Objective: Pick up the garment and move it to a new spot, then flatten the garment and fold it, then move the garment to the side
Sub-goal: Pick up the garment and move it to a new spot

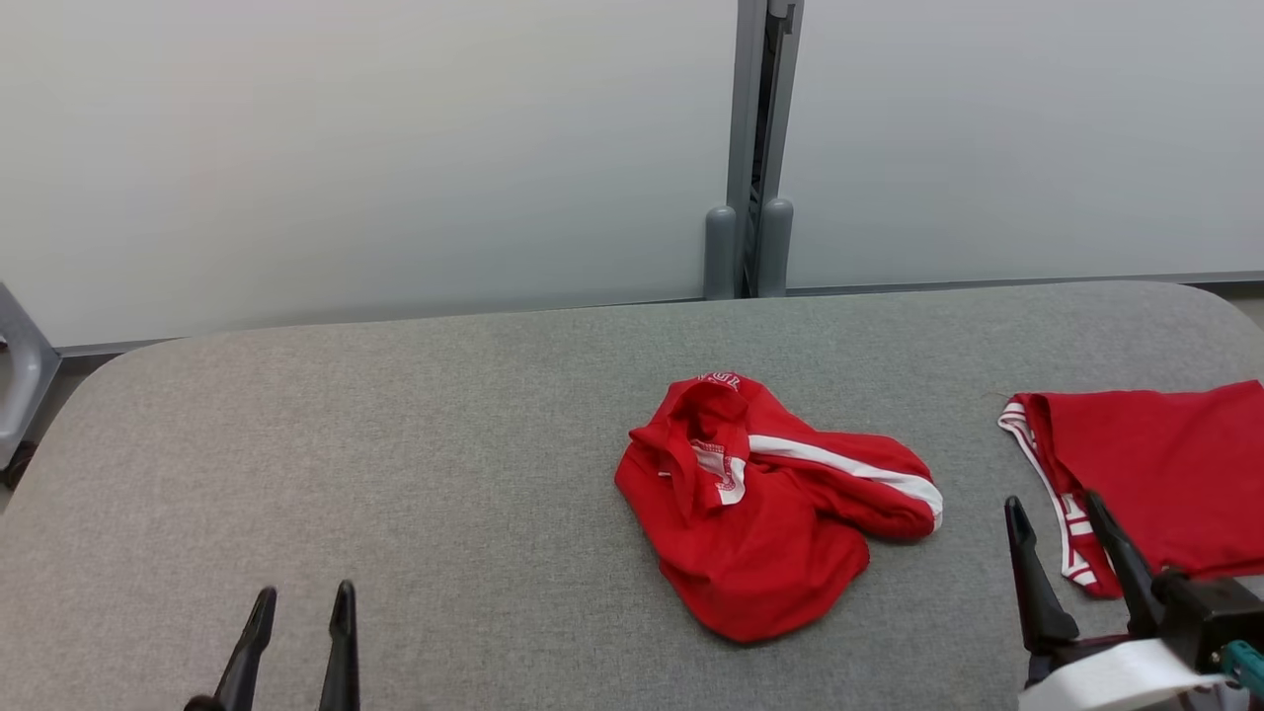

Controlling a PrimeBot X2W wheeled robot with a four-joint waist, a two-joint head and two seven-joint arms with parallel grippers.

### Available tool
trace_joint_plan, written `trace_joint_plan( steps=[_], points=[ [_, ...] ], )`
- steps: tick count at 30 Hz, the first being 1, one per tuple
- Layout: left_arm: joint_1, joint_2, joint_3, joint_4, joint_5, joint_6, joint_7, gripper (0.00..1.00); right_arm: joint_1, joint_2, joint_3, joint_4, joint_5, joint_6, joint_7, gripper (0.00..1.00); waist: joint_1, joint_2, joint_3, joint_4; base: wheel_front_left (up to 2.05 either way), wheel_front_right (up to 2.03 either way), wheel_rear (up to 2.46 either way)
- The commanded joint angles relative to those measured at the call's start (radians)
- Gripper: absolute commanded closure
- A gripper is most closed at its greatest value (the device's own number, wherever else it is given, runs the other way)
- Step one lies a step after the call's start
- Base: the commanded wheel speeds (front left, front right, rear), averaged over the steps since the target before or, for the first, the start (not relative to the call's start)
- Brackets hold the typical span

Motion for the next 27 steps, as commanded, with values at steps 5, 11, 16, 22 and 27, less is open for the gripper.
trace_joint_plan(
  steps=[5, 11, 16, 22, 27],
  points=[
    [0.046, 0.003, 0.041, 0.063, 0.026, -0.002, 0.0, 0.0, 0.032, -0.045, 0.025, 0.023, -0.033, 0.001, -0.04, 0.0, 0.0, -0.0001, -0.007, 0.003, 0.0, 0.0, 0.0],
    [0.057, 0.009, 0.079, 0.103, 0.027, -0.007, 0.0, 0.0, 0.046, -0.046, 0.023, 0.052, -0.026, 0.0, -0.054, 0.0, 0.0, -0.0001, -0.01, -0.013, 0.0, 0.0, 0.0],
    [0.06, 0.01, 0.086, 0.129, 0.025, -0.013, 0.0, 0.0, 0.045, -0.031, 0.007, 0.064, -0.03, 0.0, -0.054, 0.0, 0.0, -0.0001, -0.01, -0.028, 0.0, 0.0, 0.0],
    [0.051, 0.012, 0.071, 0.166, 0.015, -0.018, 0.005, 0.0, 0.033, -0.024, 0.001, 0.065, -0.023, 0.0, -0.032, 0.0, 0.0, -0.0001, -0.008, -0.034, 0.0, 0.0, 0.0],
    [0.043, 0.019, 0.061, 0.179, 0.0, -0.02, 0.012, 0.0, 0.028, -0.022, 0.003, 0.06, -0.019, 0.0, -0.024, 0.0, 0.0, -0.0001, -0.005, -0.035, 0.0, 0.0, 0.0]
  ],
)
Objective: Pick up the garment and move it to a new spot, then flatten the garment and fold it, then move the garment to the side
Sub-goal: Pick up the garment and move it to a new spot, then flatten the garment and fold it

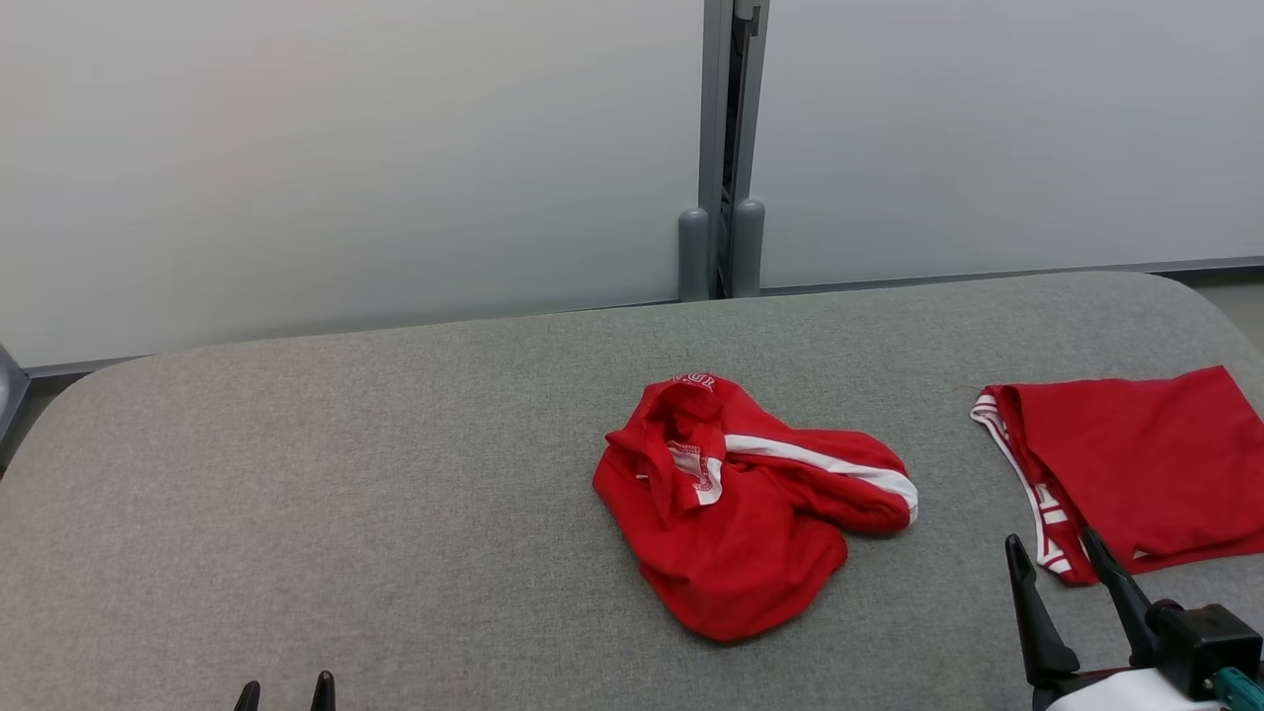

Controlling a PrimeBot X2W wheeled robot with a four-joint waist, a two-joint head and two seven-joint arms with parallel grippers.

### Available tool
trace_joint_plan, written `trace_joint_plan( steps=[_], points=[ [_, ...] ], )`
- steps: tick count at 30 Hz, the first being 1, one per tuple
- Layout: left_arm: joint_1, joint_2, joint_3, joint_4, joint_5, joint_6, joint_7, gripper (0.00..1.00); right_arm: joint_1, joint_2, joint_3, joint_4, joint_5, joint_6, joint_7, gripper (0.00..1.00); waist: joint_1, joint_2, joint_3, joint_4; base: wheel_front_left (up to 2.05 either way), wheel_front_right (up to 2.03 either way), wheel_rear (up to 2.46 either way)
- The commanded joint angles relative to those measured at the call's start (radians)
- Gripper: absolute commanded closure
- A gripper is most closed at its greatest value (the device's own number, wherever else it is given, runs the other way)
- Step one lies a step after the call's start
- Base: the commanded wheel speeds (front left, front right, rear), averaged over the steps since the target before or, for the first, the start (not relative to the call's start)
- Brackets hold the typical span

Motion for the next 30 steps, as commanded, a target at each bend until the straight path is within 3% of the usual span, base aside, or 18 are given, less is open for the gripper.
trace_joint_plan(
  steps=[1, 17, 26, 30],
  points=[
    [-0.016, 0.013, 0.001, 0.006, -0.008, -0.006, -0.005, 0.0, -0.008, -0.003, 0.0, -0.005, 0.006, 0.0, 0.002, 0.0, 0.0, 0.0, 0.001, 0.001, 0.0, 0.0, 0.0],
    [-0.049, 0.022, -0.034, 0.02, -0.022, -0.007, -0.009, 0.0, -0.023, -0.001, 0.03, -0.004, 0.02, 0.0, 0.016, 0.0, 0.0, 0.0, 0.025, -0.046, 0.0, 0.0, 0.0],
    [-0.271, 0.008, -0.192, 0.071, -0.075, -0.016, 0.12, 0.0, -0.06, 0.004, 0.062, -0.001, 0.028, 0.0, 0.02, 0.0, 0.0, 0.0, 0.065, -0.185, 0.0, 0.0, 0.0],
    [-0.359, 0.003, -0.215, 0.103, -0.078, 0.034, 0.195, 0.0, -0.063, 0.001, 0.065, 0.006, 0.033, 0.0, 0.017, 0.0, 0.0, 0.0, 0.078, -0.243, 0.0, 0.0, 0.0]
  ],
)
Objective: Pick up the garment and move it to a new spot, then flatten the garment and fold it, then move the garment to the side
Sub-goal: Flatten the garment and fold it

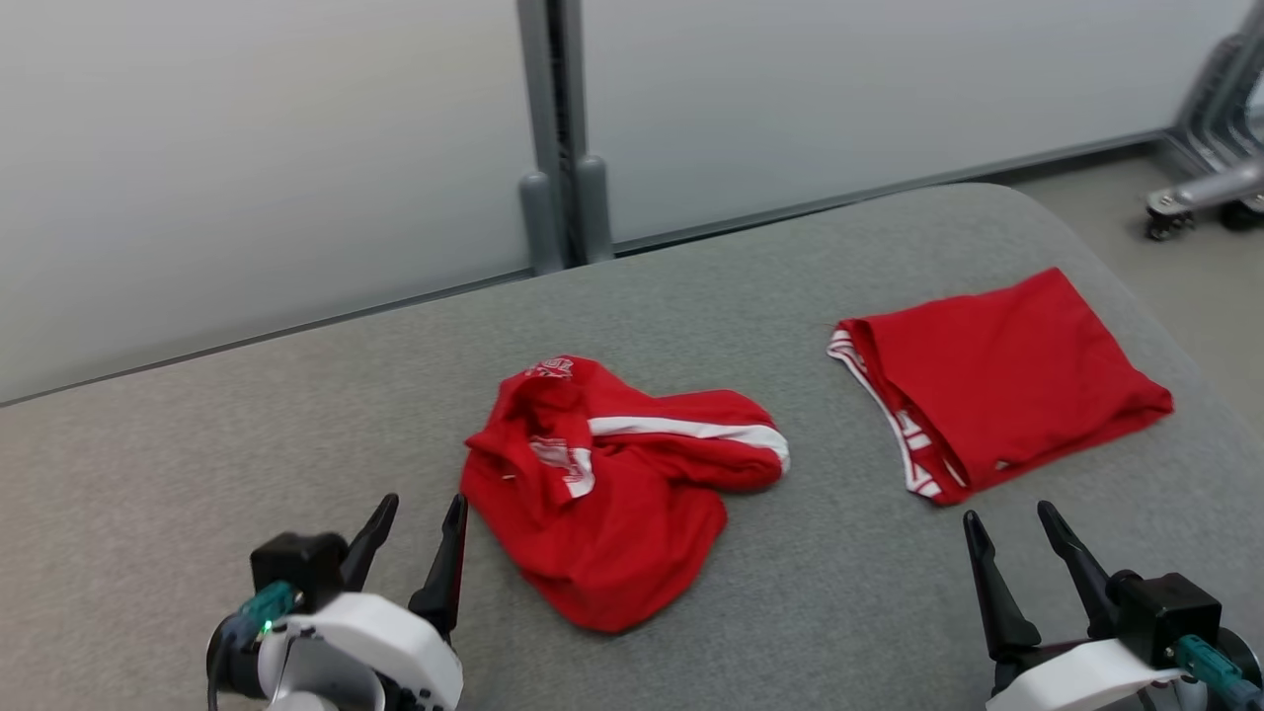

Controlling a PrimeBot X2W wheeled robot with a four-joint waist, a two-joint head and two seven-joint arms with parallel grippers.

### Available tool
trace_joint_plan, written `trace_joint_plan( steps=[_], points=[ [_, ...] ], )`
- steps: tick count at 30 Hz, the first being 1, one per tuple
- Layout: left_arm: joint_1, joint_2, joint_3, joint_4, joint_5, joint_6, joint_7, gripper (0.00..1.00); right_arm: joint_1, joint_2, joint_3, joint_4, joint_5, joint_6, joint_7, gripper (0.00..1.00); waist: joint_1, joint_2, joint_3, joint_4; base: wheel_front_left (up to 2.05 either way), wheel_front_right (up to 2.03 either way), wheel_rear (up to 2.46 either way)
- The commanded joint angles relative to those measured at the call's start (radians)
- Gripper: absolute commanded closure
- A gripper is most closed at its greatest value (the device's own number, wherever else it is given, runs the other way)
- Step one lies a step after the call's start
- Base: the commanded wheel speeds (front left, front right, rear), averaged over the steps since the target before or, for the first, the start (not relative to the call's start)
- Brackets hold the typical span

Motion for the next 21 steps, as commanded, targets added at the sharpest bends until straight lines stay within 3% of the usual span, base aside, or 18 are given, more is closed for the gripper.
trace_joint_plan(
  steps=[1, 7, 17, 18, 19, 21],
  points=[
    [-0.028, 0.006, 0.001, 0.011, 0.005, 0.014, 0.012, 0.0, -0.008, -0.004, -0.003, -0.002, 0.005, 0.0, -0.006, 0.0, 0.0, 0.0, 0.018, -0.046, 0.0, 0.0, 0.0],
    [-0.105, 0.005, 0.005, 0.05, -0.018, 0.043, 0.064, 0.0, -0.011, 0.003, 0.002, -0.002, 0.006, 0.0, -0.009, 0.0, 0.0, 0.0, 0.036, -0.1, 0.0, 0.0, 0.0],
    [-0.178, 0.003, 0.015, 0.108, -0.041, 0.106, 0.151, 0.01, -0.025, 0.01, 0.012, 0.015, 0.013, 0.0, -0.019, 0.0, 0.0, 0.0, 0.05, -0.113, 0.0, 0.0, 0.0],
    [-0.188, 0.003, 0.012, 0.115, -0.043, 0.107, 0.157, 0.59, -0.027, 0.011, 0.014, 0.018, 0.015, 0.0, -0.02, 0.0, 0.0, 0.0, 0.051, -0.112, 0.0, 0.0, 0.0],
    [-0.196, 0.003, 0.008, 0.12, -0.047, 0.102, 0.159, 1.0, -0.029, 0.011, 0.015, 0.02, 0.016, 0.0, -0.02, 0.0, 0.0, 0.0, 0.051, -0.111, 0.0, 0.0, 0.0],
    [-0.203, 0.002, -0.002, 0.134, -0.051, 0.093, 0.162, 1.0, -0.034, 0.009, 0.016, 0.025, 0.019, 0.0, -0.022, 0.0, 0.0, 0.0, 0.05, -0.108, 0.0, 0.0, 0.0]
  ],
)
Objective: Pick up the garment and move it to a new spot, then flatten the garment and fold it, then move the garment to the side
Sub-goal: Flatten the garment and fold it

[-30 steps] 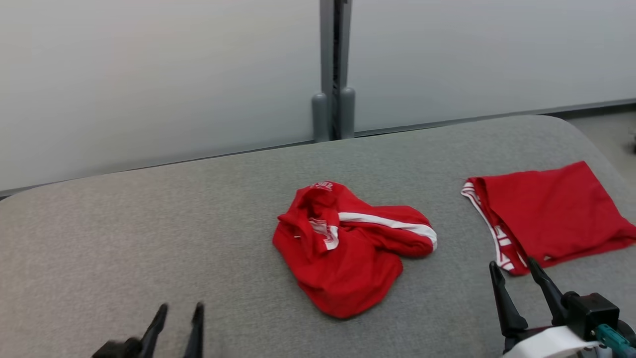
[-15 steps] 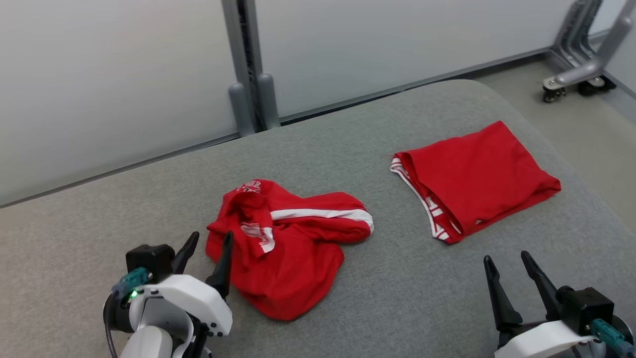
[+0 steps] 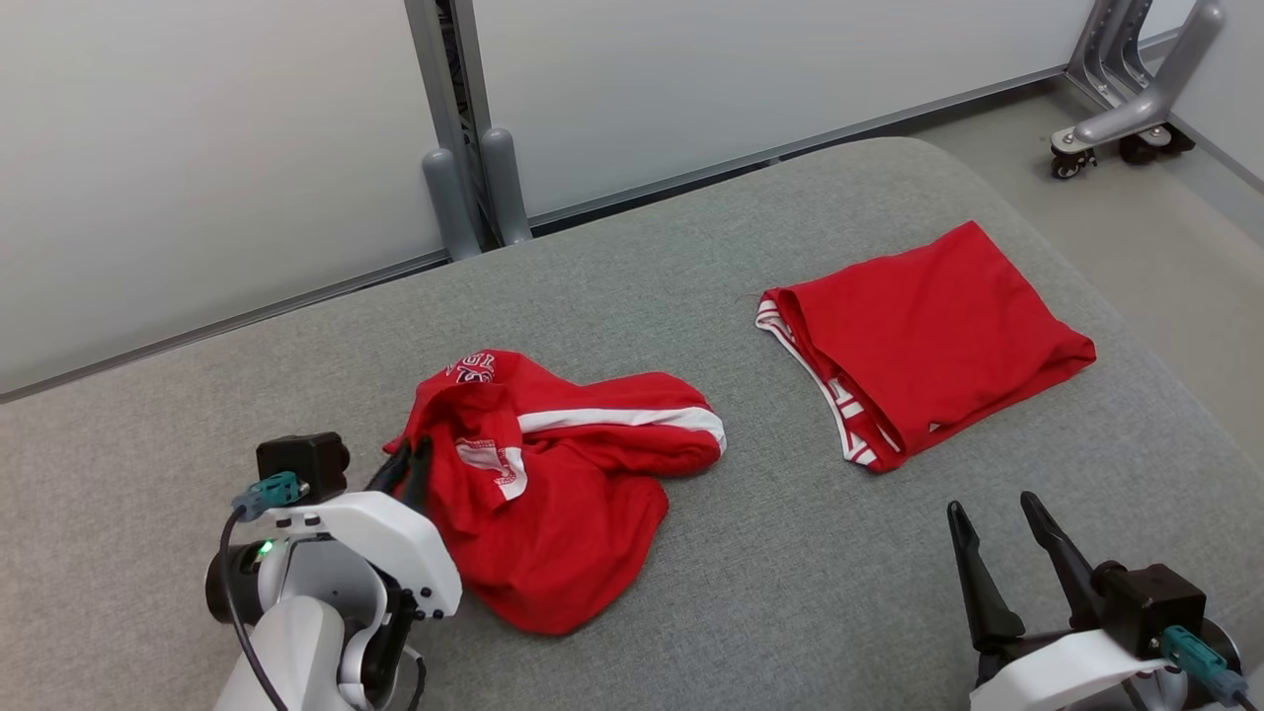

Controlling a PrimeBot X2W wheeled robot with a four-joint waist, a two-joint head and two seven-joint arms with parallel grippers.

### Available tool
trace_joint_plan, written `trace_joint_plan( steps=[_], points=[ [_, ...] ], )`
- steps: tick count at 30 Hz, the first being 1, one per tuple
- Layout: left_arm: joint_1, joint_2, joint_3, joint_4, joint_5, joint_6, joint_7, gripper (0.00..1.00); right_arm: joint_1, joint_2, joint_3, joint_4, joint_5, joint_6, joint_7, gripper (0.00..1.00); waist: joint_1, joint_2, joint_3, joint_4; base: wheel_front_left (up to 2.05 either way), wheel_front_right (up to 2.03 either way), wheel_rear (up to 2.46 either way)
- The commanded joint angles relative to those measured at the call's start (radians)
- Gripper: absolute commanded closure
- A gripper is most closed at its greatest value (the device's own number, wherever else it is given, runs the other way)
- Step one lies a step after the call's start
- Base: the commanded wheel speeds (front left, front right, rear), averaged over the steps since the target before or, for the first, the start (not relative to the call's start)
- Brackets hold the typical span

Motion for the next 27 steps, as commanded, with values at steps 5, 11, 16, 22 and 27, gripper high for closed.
trace_joint_plan(
  steps=[5, 11, 16, 22, 27],
  points=[
    [-0.04, 0.003, -0.012, -0.007, -0.028, -0.02, -0.061, 1.0, -0.001, -0.003, -0.008, -0.002, -0.003, 0.0, -0.001, 0.0, 0.0, -0.0001, -0.009, 0.025, 0.0, 0.0, 0.0],
    [-0.069, 0.012, 0.025, -0.129, -0.012, 0.002, -0.255, 1.0, 0.007, -0.005, -0.007, -0.004, -0.004, 0.001, 0.002, 0.0, 0.0, -0.0001, -0.02, 0.071, 0.0, 0.0, 0.0],
    [-0.096, 0.013, 0.052, -0.321, -0.003, 0.012, -0.352, 1.0, 0.013, -0.004, -0.002, -0.001, -0.002, 0.0, 0.001, 0.0, 0.0, -0.0001, -0.038, 0.109, 0.0, 0.0, 0.0],
    [-0.088, 0.004, -0.037, -0.47, -0.022, 0.007, -0.327, 1.0, 0.015, -0.004, 0.009, 0.001, -0.003, 0.0, 0.003, 0.0, 0.0, -0.0001, -0.056, 0.133, 0.0, 0.0, 0.0],
    [-0.04, 0.001, -0.221, -0.398, -0.133, -0.01, -0.218, 1.0, 0.015, -0.006, 0.017, 0.002, 0.001, 0.001, 0.007, 0.0, 0.0, -0.0001, -0.059, 0.145, 0.0, 0.0, 0.0]
  ],
)
